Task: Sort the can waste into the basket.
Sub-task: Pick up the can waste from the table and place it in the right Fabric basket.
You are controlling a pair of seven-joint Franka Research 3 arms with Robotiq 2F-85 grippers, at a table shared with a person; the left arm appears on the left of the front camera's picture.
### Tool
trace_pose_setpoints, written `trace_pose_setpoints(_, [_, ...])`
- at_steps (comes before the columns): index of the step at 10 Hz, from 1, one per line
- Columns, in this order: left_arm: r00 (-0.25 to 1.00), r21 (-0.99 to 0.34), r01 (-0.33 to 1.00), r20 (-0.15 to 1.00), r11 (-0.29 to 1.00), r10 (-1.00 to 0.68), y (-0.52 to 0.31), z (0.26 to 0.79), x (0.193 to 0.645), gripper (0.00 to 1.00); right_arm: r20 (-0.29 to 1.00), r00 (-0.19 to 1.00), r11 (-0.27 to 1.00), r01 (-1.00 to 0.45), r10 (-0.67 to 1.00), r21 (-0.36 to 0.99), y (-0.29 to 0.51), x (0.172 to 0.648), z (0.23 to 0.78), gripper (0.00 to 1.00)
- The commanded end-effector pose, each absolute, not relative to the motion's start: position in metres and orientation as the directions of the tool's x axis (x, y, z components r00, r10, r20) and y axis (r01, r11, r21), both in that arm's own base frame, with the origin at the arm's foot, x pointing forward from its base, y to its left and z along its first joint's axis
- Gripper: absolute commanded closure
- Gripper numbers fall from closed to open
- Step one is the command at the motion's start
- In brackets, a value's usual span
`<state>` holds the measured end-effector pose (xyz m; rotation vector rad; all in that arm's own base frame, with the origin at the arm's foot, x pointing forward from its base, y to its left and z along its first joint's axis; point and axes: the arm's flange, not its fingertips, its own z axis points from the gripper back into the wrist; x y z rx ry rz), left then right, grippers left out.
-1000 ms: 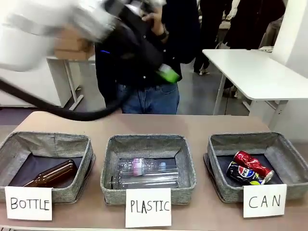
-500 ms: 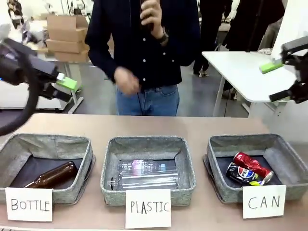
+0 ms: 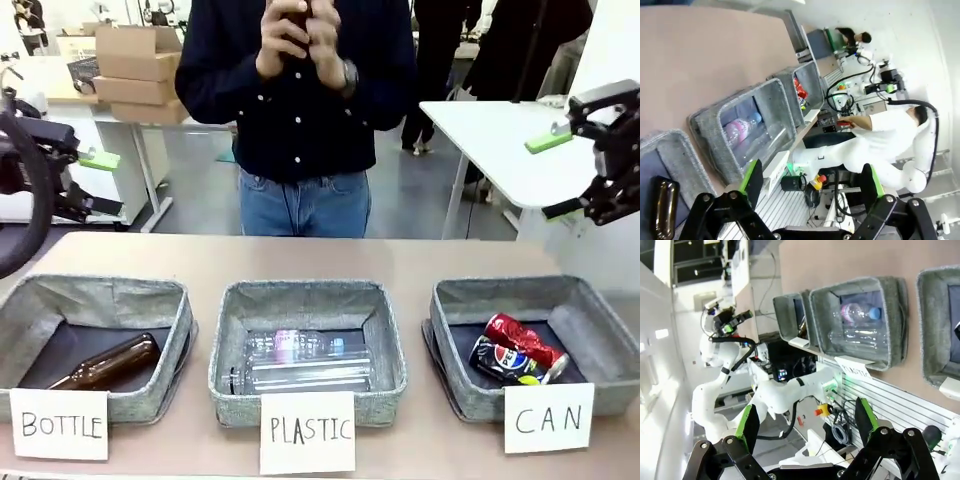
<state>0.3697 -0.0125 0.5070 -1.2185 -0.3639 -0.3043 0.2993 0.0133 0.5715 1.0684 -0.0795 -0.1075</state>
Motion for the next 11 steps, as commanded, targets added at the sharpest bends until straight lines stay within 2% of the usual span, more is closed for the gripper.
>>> trace_pose_setpoints(1, [0.886,-0.833,0.448,0.462,0.326,-0.036,-0.0069,0.5204,0.3609,0.0,0.021,0.995,0.476,0.031,-0.102,0.879,0.0213,0.297,0.5733,0.0])
trace_pose_setpoints(11, [0.886,-0.833,0.448,0.462,0.326,-0.036,-0.0069,0.5204,0.3609,0.0,0.021,0.995,0.476,0.031,-0.102,0.879,0.0213,0.297,0.5733,0.0])
